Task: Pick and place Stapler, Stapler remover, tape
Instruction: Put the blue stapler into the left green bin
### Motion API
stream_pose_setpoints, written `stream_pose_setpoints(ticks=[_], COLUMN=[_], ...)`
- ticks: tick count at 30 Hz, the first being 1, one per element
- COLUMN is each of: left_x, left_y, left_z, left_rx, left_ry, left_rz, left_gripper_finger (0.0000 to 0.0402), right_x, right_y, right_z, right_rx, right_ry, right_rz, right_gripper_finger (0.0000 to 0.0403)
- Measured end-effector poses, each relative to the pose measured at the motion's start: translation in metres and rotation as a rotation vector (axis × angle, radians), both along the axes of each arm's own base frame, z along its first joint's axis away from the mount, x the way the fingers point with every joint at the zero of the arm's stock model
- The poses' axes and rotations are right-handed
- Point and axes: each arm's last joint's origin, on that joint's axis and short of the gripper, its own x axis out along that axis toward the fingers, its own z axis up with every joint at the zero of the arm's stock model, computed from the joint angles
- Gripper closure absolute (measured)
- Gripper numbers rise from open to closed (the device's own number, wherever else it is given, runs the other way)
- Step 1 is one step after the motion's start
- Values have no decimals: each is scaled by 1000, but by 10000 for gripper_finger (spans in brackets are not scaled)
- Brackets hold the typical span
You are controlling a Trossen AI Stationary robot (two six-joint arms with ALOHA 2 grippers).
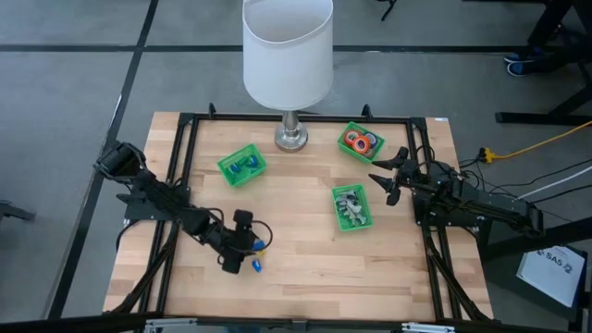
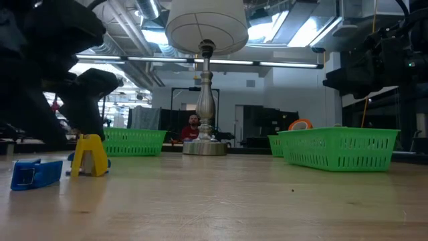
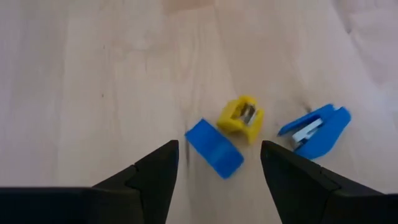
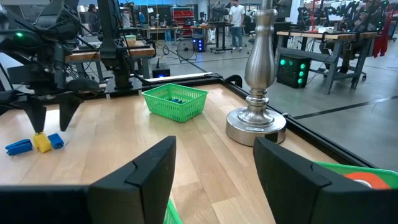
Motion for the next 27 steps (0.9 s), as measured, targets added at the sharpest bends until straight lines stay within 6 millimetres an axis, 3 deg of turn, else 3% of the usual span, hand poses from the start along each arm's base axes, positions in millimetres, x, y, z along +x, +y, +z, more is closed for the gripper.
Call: stream_pose_setpoints(ticks=[21,27], left_x=[-1,3], left_y=[4,0], left_z=[-1,-16], left_rx=[-55,-108], left_ry=[-22,18], left_rz=[216,254], left_gripper_finger=[203,204], right_x=[0,0], right_y=[0,0], right_z=[0,0], right_rx=[-1,0], right_ry=[-1,0], right_rz=[0,0], right_gripper_finger=[182,182])
